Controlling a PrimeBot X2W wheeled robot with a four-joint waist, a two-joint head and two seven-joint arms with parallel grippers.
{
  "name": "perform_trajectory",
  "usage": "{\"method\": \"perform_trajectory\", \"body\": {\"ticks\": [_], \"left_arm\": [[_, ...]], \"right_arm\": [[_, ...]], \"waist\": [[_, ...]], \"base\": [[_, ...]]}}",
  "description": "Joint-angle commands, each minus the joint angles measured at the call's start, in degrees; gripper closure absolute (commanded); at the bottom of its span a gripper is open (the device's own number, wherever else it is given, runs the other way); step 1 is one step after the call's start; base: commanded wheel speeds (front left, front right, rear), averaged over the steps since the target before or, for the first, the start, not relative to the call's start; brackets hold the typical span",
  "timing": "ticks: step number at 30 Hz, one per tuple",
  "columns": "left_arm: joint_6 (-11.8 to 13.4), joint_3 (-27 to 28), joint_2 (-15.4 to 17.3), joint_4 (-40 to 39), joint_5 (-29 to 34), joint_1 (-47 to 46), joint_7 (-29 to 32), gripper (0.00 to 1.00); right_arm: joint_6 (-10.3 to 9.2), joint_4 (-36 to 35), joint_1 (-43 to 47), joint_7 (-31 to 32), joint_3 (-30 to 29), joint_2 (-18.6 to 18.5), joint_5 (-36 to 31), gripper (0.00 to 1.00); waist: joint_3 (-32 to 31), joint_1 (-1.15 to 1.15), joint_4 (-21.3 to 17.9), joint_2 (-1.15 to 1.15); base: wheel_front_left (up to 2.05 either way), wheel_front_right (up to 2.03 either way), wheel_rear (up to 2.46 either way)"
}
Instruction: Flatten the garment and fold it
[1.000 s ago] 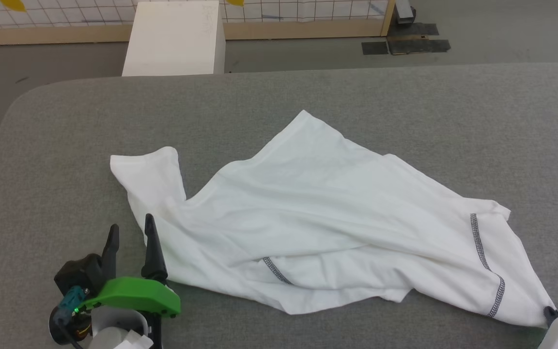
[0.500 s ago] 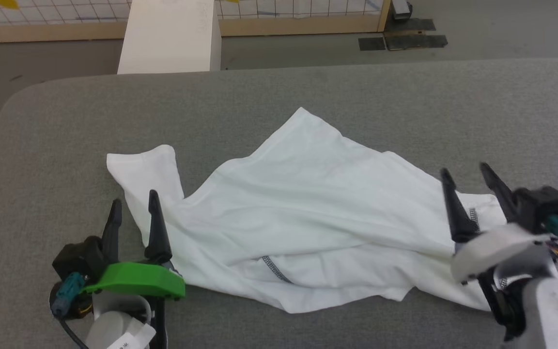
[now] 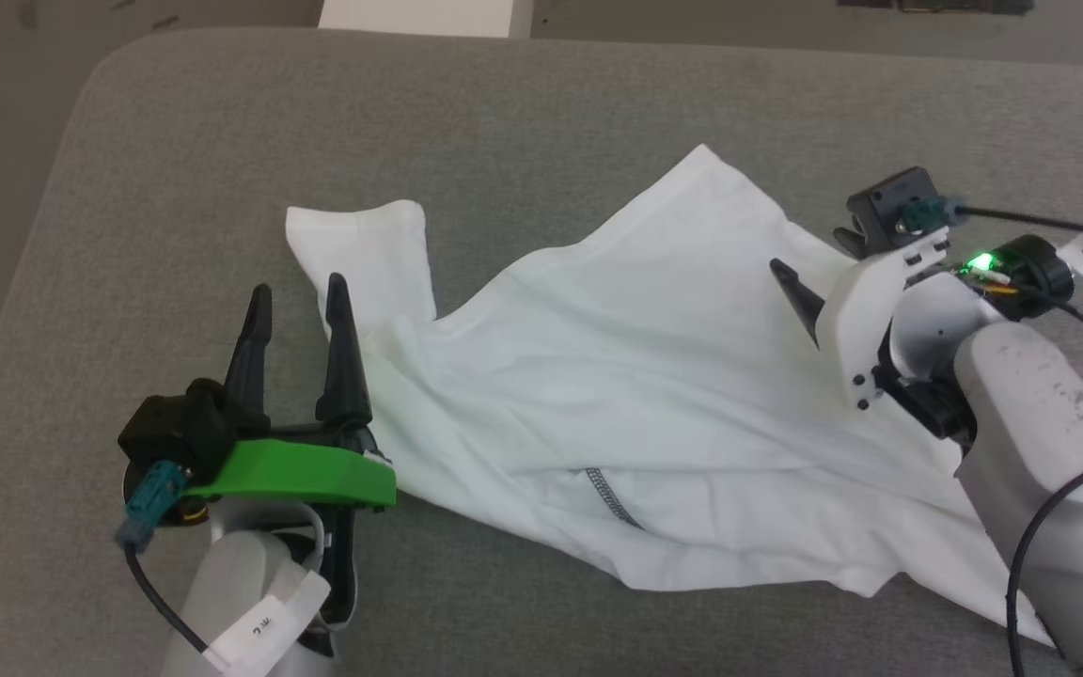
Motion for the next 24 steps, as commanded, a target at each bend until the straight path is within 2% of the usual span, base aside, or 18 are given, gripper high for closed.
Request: {"method": "perform_trajectory", "body": {"ticks": [1,7,10,11,12,13,14,15,17,19,24], "left_arm": [[-0.04,-0.47,-0.2,-0.51,-0.77,-1.35,-0.26,0.0],[0.87,-2.55,-0.22,-1.29,-2.64,-2.41,-0.26,0.0],[1.17,-3.0,-0.23,-1.2,-3.23,-2.68,-0.26,0.0],[1.21,-3.01,-0.23,-1.15,-3.32,-2.71,-0.26,0.0],[1.27,-3.02,-0.23,-1.15,-3.4,-2.68,-0.26,0.0],[1.32,-3.03,-0.23,-1.17,-3.44,-2.65,-0.26,0.0],[1.4,-2.99,-0.23,-1.2,-3.47,-2.62,-0.26,0.0],[1.47,-2.92,-0.23,-1.24,-3.47,-2.58,-0.26,0.0],[1.69,-2.68,-0.23,-1.34,-3.39,-2.48,-0.26,0.0],[1.88,-2.48,-0.23,-1.41,-3.22,-2.38,-0.26,0.0],[1.76,-2.01,-0.23,-1.23,-2.52,-2.0,-0.26,0.0]], "right_arm": [[-0.1,1.62,-2.16,1.27,0.97,-0.67,0.48,0.0],[-0.1,8.95,-8.53,7.87,2.64,-2.6,2.61,0.0],[-0.1,11.88,-10.02,13.5,3.71,-2.93,5.18,0.0],[-0.1,12.58,-10.2,15.62,3.79,-2.83,6.45,0.03],[-0.1,13.13,-10.42,18.28,4.0,-2.79,7.81,0.47],[-0.1,13.24,-10.6,20.18,4.26,-2.84,8.79,0.62],[-0.1,12.91,-10.83,22.21,4.68,-2.98,10.01,0.91],[-0.1,12.35,-11.03,23.22,4.94,-3.22,10.79,1.0],[-0.1,10.29,-11.74,22.75,5.04,-4.24,11.5,1.0],[-0.1,8.64,-12.69,19.02,3.45,-5.52,10.92,1.0],[-0.1,9.14,-14.89,7.61,-5.93,-8.1,6.5,1.0]], "waist": [[5.09,0.0,5.18,0.0],[7.95,0.0,8.0,0.0],[8.64,0.0,8.79,0.0],[8.71,0.0,8.87,0.0],[8.77,0.0,8.94,0.0],[8.83,0.0,8.97,0.0],[8.89,0.0,8.94,0.0],[8.91,0.0,8.86,0.0],[8.86,0.0,8.51,0.0],[8.6,0.0,8.02,0.0],[7.27,0.0,6.3,0.0]], "base": [[0.0,0.0,0.0],[0.0,0.0,0.0],[0.0,0.0,0.0],[0.0,0.0,0.0],[0.0,0.0,0.0],[0.0,0.0,0.0],[0.0,0.0,0.0],[0.0,0.0,0.0],[0.0,0.0,0.0],[0.0,0.0,0.0],[0.0,0.0,0.0]]}}
